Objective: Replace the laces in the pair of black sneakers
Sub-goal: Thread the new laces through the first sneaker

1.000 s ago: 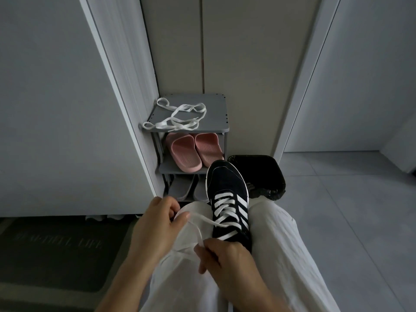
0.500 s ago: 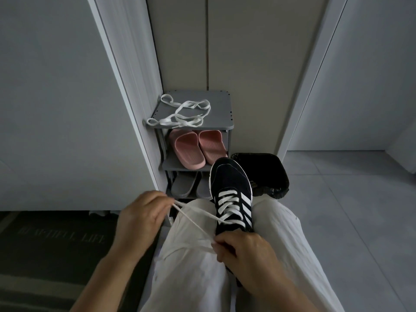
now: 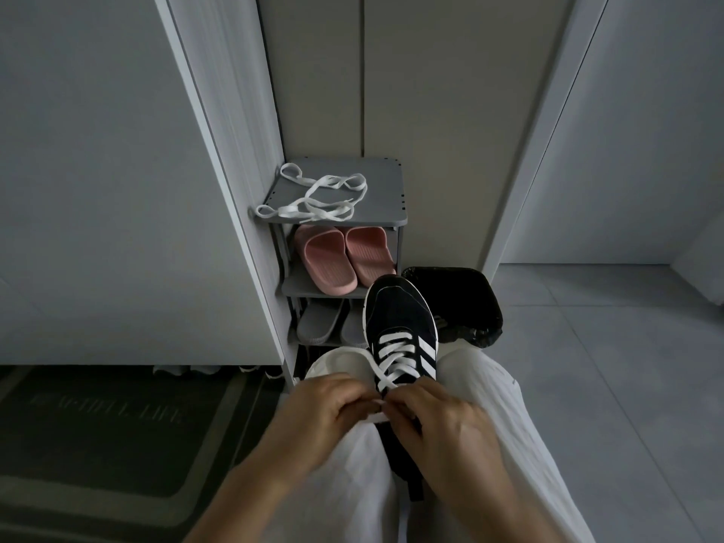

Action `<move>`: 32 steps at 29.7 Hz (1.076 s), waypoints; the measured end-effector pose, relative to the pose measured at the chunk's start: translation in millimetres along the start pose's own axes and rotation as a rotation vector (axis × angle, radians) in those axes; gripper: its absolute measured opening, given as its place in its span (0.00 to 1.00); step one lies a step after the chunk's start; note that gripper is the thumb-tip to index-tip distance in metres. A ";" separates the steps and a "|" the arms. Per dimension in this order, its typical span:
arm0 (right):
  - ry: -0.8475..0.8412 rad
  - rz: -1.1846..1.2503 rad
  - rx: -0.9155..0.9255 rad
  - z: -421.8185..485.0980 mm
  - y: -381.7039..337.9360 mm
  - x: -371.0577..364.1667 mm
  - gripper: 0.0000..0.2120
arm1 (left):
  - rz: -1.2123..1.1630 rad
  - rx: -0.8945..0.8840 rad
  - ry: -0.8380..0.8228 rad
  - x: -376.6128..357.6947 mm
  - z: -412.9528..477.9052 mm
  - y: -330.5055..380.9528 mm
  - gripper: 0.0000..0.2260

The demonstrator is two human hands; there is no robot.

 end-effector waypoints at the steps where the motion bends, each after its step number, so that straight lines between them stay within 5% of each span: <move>1: -0.003 0.005 -0.013 -0.8 2.8 0.4 0.11 | 0.083 -0.037 0.059 4.7 1.0 -4.6 0.14; 6: -0.193 0.335 -0.204 -0.5 14.1 10.3 0.04 | 0.390 0.054 0.379 51.8 0.7 -39.7 0.06; 10: -0.207 0.316 -0.205 -1.4 20.6 14.0 0.02 | 0.452 0.269 0.461 74.2 -4.1 -65.5 0.07; 13: -0.090 0.179 -0.144 -1.2 21.2 8.2 0.04 | 0.487 0.358 0.364 68.6 -7.0 -57.0 0.13; 16: 0.018 0.095 -0.011 2.2 11.5 3.7 0.08 | 0.193 0.190 0.115 35.4 -7.6 -11.0 0.23; 18: 0.032 0.076 0.055 4.1 5.3 -0.6 0.09 | 0.042 0.064 -0.042 9.0 -8.2 12.3 0.21; 20: 0.039 0.049 0.059 5.2 4.6 -2.9 0.10 | 0.057 0.021 0.013 0.4 -8.4 9.8 0.12; 27: 0.029 0.120 -0.081 -2.7 37.2 -1.9 0.10 | 0.423 0.085 0.395 50.0 -19.8 -35.9 0.06; 32: 0.105 0.034 0.002 2.1 35.0 1.0 0.12 | 0.490 0.231 0.197 49.7 -21.5 -32.9 0.17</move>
Point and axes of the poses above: each hand's wrist, its own z-axis towards the middle knuckle, its own x-axis out of the back of the hand, y = z × x, the point moved 1 cm from there along z, towards the middle knuckle, and after that the axes turned 1 degree about -x, right-handed, at the moved point
